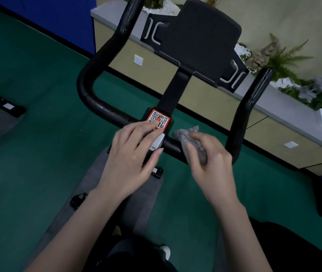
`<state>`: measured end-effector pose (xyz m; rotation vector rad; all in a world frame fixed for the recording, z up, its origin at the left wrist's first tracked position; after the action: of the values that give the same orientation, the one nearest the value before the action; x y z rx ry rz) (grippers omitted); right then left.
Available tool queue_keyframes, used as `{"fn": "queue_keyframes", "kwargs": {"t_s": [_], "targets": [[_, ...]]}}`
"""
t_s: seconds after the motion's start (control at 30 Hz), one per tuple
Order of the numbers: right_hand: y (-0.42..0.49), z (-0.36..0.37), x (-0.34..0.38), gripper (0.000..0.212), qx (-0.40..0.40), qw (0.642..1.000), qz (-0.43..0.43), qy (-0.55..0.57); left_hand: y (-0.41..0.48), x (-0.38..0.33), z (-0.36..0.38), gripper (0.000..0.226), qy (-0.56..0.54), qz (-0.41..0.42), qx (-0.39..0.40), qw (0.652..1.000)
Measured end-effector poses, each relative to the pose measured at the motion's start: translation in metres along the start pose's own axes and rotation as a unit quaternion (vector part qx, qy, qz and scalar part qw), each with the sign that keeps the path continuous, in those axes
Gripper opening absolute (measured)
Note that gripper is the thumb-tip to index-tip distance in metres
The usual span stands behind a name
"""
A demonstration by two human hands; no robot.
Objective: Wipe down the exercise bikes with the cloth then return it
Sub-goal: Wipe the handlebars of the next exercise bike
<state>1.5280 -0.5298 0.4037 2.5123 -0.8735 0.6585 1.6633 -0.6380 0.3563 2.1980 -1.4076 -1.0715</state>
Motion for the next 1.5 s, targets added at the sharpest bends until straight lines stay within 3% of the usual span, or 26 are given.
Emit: {"fn": "queue_keyframes", "kwargs": {"t_s": [0.13,0.3,0.53,0.73,0.9,1.07,1.23,1.37,1.5], "targets": [[-0.006,-0.009,-0.008,0.047,0.083,0.995,-0.028,-0.041,0.000,-0.001,0.001,0.038,-0.001,-0.002,0.001,1.000],[-0.006,-0.003,-0.005,0.038,0.040,0.999,-0.011,-0.004,-0.001,-0.001,0.003,0.037,0.001,-0.005,-0.004,1.000],[0.002,0.016,0.017,0.033,0.060,0.998,-0.017,-0.012,-0.001,0.001,0.005,0.037,0.006,0.004,-0.010,1.000],[-0.009,0.009,0.009,0.030,0.000,1.000,0.006,-0.007,-0.001,0.003,0.004,0.037,0.007,0.005,-0.004,1.000],[-0.001,0.024,0.024,0.029,0.026,0.999,-0.037,0.008,0.000,0.002,0.002,0.038,0.006,0.006,0.001,1.000],[-0.006,0.008,0.008,0.030,0.025,0.999,-0.025,-0.023,0.001,0.003,0.000,0.038,0.004,0.015,0.005,1.000],[0.027,0.010,0.012,0.022,0.145,0.989,0.016,0.016,0.000,0.002,0.001,0.038,0.004,0.008,0.005,1.000],[0.062,0.003,0.001,0.010,0.306,0.947,0.088,0.048,0.000,0.003,0.001,0.038,0.004,0.017,0.007,1.000],[0.067,-0.010,-0.018,0.011,0.354,0.929,0.091,0.049,0.001,0.003,0.001,0.037,0.010,0.022,0.003,1.000]]}}
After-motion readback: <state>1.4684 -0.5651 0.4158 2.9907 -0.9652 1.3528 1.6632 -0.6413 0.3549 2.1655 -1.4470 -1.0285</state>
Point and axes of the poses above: each hand's wrist, its own y-axis towards the middle knuckle, its own z-axis out of the palm, x = y × z, the point moved 2 cm from there along y, towards the middle knuckle, and after that the axes turned 8 degrees about z, right-handed, at the moved point
